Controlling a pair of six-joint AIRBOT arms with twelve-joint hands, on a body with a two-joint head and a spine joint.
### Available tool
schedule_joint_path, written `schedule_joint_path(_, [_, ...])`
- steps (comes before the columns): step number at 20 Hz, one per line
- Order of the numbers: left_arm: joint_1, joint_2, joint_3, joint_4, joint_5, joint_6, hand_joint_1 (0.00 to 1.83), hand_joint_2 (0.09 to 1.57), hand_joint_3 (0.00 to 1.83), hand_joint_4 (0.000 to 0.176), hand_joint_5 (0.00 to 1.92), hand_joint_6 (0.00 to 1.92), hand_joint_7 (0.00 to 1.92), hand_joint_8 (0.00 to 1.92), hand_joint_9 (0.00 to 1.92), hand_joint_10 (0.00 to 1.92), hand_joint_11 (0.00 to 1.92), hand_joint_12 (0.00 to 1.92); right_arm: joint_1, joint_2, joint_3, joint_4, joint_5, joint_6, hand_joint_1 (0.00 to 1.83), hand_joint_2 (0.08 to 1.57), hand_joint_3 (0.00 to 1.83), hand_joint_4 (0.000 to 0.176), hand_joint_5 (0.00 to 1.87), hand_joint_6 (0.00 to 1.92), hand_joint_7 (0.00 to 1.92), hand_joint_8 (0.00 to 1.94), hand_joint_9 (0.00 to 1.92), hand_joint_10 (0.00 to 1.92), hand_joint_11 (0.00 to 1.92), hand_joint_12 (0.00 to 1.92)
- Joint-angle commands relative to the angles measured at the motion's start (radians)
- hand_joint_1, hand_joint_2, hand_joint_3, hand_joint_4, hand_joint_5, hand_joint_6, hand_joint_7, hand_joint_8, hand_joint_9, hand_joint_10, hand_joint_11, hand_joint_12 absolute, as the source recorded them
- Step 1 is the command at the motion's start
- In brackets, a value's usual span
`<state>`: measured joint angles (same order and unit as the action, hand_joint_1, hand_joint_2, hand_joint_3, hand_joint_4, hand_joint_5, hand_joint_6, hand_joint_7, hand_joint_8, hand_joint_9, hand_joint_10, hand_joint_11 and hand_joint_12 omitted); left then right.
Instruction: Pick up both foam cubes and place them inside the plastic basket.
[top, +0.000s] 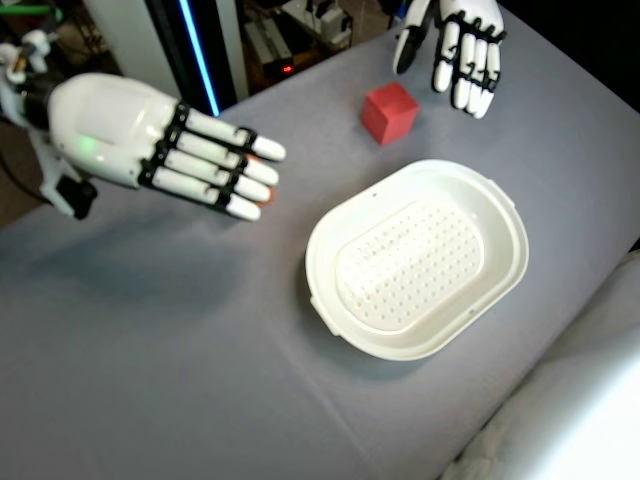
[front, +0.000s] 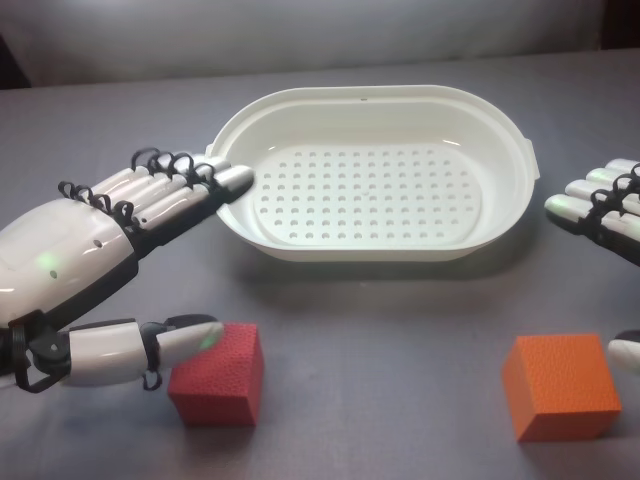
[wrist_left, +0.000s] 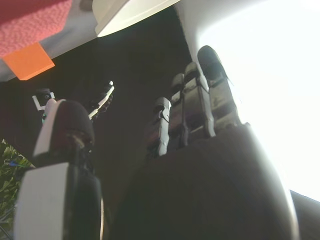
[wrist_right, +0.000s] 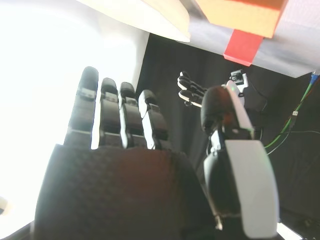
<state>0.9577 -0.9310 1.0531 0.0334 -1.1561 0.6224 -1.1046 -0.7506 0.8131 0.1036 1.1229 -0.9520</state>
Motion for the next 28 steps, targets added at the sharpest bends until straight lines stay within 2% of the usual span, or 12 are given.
schedule_joint_path(1, [-0.007,0.005,0.002,-0.010,-0.115,-0.009,0.43,1.22,0.03,0.027,0.00,0.00,0.00,0.00,0.00,0.00,0.00,0.00,0.011,0.000,0.004,0.004,0.115,-0.001,0.29,1.26,0.01,0.000,0.00,0.00,0.00,0.00,0.00,0.00,0.00,0.00])
schedule_joint_path(7, [0.014,0.003,-0.013,0.016,-0.090,-0.031,0.54,1.09,0.00,0.046,0.00,0.00,0.00,0.00,0.00,0.00,0.04,0.02,0.004,-0.010,0.003,-0.028,0.094,0.047,0.39,1.16,0.00,0.000,0.00,0.00,0.00,0.00,0.00,0.00,0.00,0.00])
schedule_joint_path(11, [0.022,-0.009,-0.011,0.051,-0.008,-0.057,0.58,1.05,0.01,0.039,0.00,0.00,0.00,0.00,0.00,0.00,0.00,0.39,0.004,-0.053,0.017,-0.035,0.026,0.064,0.51,1.11,0.00,0.000,0.00,0.00,0.00,0.00,0.04,0.02,0.00,0.00])
schedule_joint_path(14, [0.028,-0.053,0.014,0.056,0.043,-0.076,0.68,1.01,0.00,0.012,0.00,0.00,0.00,0.00,0.05,0.01,0.00,0.81,0.006,-0.102,0.052,-0.036,-0.036,0.096,0.59,1.07,0.00,0.000,0.00,0.00,0.00,0.00,0.07,0.03,0.01,0.01])
schedule_joint_path(15, [0.026,-0.066,0.025,0.056,0.060,-0.080,0.72,0.99,0.00,0.024,0.00,0.00,0.00,0.00,0.07,0.02,0.00,0.91,0.013,-0.117,0.063,-0.036,-0.061,0.097,0.62,1.06,0.00,0.000,0.00,0.00,0.02,0.01,0.09,0.04,0.05,0.03])
schedule_joint_path(18, [0.019,-0.097,0.054,0.056,0.100,-0.093,0.87,1.02,0.01,0.043,0.03,0.01,0.08,0.02,0.19,0.06,0.00,1.36,0.047,-0.167,0.104,-0.035,-0.141,0.101,0.73,1.02,0.00,0.000,0.00,0.00,0.15,0.02,0.17,0.04,0.00,0.49])
schedule_joint_path(19, [0.017,-0.109,0.065,0.056,0.112,-0.103,0.92,1.07,0.01,0.004,0.12,0.02,0.21,0.02,0.30,0.13,0.00,1.46,0.061,-0.189,0.123,-0.035,-0.165,0.107,0.76,1.04,0.00,0.000,0.00,0.00,0.24,0.03,0.24,0.06,0.00,0.66])
schedule_joint_path(20, [0.013,-0.115,0.071,0.056,0.122,-0.104,1.09,1.12,0.00,0.000,0.44,0.06,0.55,0.15,0.51,0.80,0.33,1.63,0.069,-0.201,0.135,-0.035,-0.177,0.112,0.88,1.12,0.01,0.000,0.21,0.04,0.46,0.06,0.43,0.16,0.00,1.18])
schedule_joint_path(21, [0.012,-0.119,0.075,0.056,0.128,-0.104,1.21,1.18,0.01,0.000,0.70,0.85,0.82,1.14,0.88,1.27,0.82,1.69,0.077,-0.211,0.145,-0.036,-0.185,0.115,1.13,1.19,0.00,0.000,0.58,1.10,0.83,0.94,0.72,0.65,0.32,1.51])
schedule_joint_path(22, [0.009,-0.121,0.078,0.054,0.123,-0.104,1.33,1.19,0.01,0.000,0.75,0.95,0.79,1.32,0.87,1.50,0.89,1.71,0.083,-0.213,0.147,-0.036,-0.185,0.115,1.30,1.20,0.01,0.000,0.69,1.26,0.86,1.15,0.72,1.29,0.46,1.56])
schedule_joint_path(26, [-0.012,-0.100,0.069,0.051,0.056,-0.093,1.34,1.26,0.00,0.000,0.70,1.14,0.67,1.54,0.73,1.71,0.73,1.85,0.120,-0.193,0.137,-0.061,-0.139,0.116,1.34,1.23,0.00,0.000,0.63,1.32,0.79,1.32,0.75,1.53,0.55,1.63])
schedule_joint_path(28, [-0.043,-0.069,0.054,0.042,0.009,-0.051,1.19,1.30,0.00,0.000,0.65,1.21,0.68,1.75,0.82,1.85,0.87,1.92,0.151,-0.156,0.123,-0.073,-0.082,0.116,1.34,1.24,0.00,0.000,0.62,1.33,0.76,1.36,0.75,1.54,0.58,1.63])
